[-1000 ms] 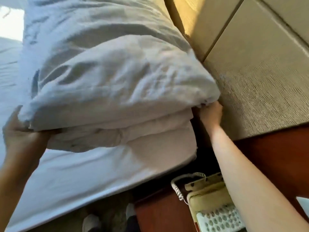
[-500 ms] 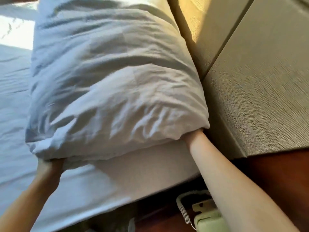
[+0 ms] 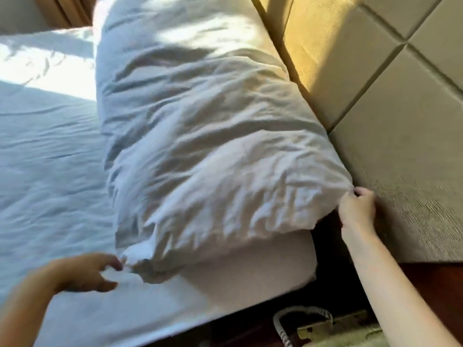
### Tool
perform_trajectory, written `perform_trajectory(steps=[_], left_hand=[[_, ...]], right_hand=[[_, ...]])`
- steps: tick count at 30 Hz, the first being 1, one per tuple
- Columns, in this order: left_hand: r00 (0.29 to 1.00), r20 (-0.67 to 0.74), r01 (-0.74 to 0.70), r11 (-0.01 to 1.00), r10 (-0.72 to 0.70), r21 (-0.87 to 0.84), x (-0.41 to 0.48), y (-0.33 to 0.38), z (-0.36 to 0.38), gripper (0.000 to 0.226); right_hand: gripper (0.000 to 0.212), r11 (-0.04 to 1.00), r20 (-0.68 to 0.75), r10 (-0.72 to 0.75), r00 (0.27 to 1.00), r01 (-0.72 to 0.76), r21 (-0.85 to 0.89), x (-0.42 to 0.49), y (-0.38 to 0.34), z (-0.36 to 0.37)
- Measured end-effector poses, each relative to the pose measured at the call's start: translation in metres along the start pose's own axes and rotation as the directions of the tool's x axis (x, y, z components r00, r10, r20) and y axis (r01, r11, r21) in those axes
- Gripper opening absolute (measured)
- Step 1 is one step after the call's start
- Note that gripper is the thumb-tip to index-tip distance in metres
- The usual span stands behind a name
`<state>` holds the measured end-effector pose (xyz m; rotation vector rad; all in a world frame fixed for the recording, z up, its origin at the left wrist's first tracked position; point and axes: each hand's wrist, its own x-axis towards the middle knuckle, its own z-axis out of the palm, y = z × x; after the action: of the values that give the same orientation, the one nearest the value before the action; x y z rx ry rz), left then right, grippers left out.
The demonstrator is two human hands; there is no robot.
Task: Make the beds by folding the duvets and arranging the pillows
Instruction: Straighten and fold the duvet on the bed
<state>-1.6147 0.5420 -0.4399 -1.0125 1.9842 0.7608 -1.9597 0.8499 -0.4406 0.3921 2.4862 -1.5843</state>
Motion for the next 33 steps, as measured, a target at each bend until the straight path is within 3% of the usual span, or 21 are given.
perform_trajectory(steps=[1,2,3,4,5,7,8,10,14,16,18,19,20,21,23,25,27,28,30,31,33], left_hand=[[0.994,-0.108,-0.031,0.999,0.029,-0.016,0.005,-0.006,-0.021,0.045],[0.902,-0.428,-0.123,0.986,0.063,-0.113,0.010,0.000,-0.042,0.062],[0.743,-0.665,-0.255,0.950,0.072,-0.182,0.004,0.012,-0.058,0.079],[0.621,-0.781,-0.318,0.931,0.059,-0.182,0.002,0.035,-0.070,0.100],[0.600,-0.795,-0.362,0.916,0.088,-0.171,-0.005,0.075,-0.074,0.121],[0.697,-0.697,-0.308,0.948,0.170,-0.077,-0.003,0.143,-0.054,0.129],[0.782,-0.598,-0.242,0.970,0.179,-0.026,0.011,0.160,-0.035,0.125],[0.876,-0.471,-0.126,0.992,0.107,-0.009,0.037,0.177,-0.011,0.124],[0.929,-0.364,-0.043,0.998,0.059,0.051,0.039,0.175,-0.034,0.123],[0.889,-0.447,-0.071,0.994,0.102,0.086,0.023,0.170,-0.058,0.112],[0.702,-0.674,-0.173,0.974,0.228,0.149,0.015,0.171,-0.070,0.111],[0.576,-0.770,-0.220,0.959,0.273,0.176,0.020,0.173,-0.069,0.114],[0.519,-0.799,-0.232,0.950,0.302,0.209,0.032,0.173,-0.066,0.115],[0.558,-0.763,-0.214,0.945,0.327,0.249,0.049,0.173,-0.060,0.113],[0.797,-0.531,-0.179,0.952,0.287,0.246,0.081,0.172,-0.058,0.105],[0.926,-0.253,-0.212,0.939,0.281,0.270,0.108,0.174,-0.087,0.099],[0.943,0.018,-0.323,0.902,0.332,0.286,0.112,0.187,-0.137,0.082],[0.932,0.064,-0.361,0.900,0.356,0.244,0.112,0.191,-0.162,0.068],[0.885,-0.146,-0.421,0.894,0.442,0.154,0.110,0.193,-0.207,0.048],[0.795,-0.368,-0.455,0.875,0.482,0.163,0.114,0.192,-0.225,0.045],[0.537,-0.683,-0.445,0.854,0.495,0.269,0.124,0.181,-0.252,0.072]], right_hand=[[0.048,0.972,-0.077,-0.232,0.970,0.229,-0.044,-0.022,-0.040,0.000],[0.052,0.884,-0.127,-0.468,0.875,0.465,-0.050,-0.035,-0.067,0.005],[0.049,0.754,-0.153,-0.655,0.740,0.652,-0.074,-0.046,-0.085,0.017],[0.044,0.590,-0.102,-0.807,0.581,0.794,-0.145,-0.054,-0.104,0.032],[0.047,0.466,0.048,-0.865,0.500,0.835,-0.292,-0.046,-0.105,0.051],[0.075,0.375,0.444,-0.627,0.640,0.747,-0.549,-0.024,-0.070,0.088],[0.085,0.333,0.536,-0.478,0.696,0.708,-0.623,-0.008,-0.044,0.101],[0.078,0.298,0.580,-0.316,0.751,0.659,-0.691,0.015,-0.009,0.112],[0.056,0.210,0.622,-0.171,0.764,0.645,-0.735,0.010,-0.045,0.113],[0.042,0.203,0.602,-0.390,0.697,0.703,-0.682,0.007,-0.084,0.108],[0.047,0.256,0.456,-0.720,0.523,0.811,-0.526,0.010,-0.115,0.108],[0.049,0.284,0.420,-0.764,0.490,0.840,-0.463,0.014,-0.122,0.112],[0.054,0.288,0.490,-0.707,0.510,0.840,-0.459,0.019,-0.119,0.118],[0.062,0.236,0.601,-0.576,0.554,0.817,-0.526,0.023,-0.105,0.128],[0.076,0.098,0.723,-0.219,0.655,0.752,-0.651,0.036,-0.068,0.150],[0.072,0.090,0.690,0.087,0.718,0.684,-0.723,0.055,-0.071,0.175],[0.069,0.042,0.640,0.328,0.695,0.666,-0.745,0.063,-0.118,0.195],[0.059,-0.004,0.625,0.381,0.681,0.677,-0.736,0.062,-0.141,0.204],[0.041,-0.025,0.676,0.205,0.708,0.694,-0.720,0.058,-0.193,0.222],[0.038,0.000,0.695,-0.009,0.719,0.695,-0.719,0.055,-0.216,0.230],[0.040,0.047,0.638,-0.459,0.618,0.734,-0.678,0.048,-0.244,0.246]])
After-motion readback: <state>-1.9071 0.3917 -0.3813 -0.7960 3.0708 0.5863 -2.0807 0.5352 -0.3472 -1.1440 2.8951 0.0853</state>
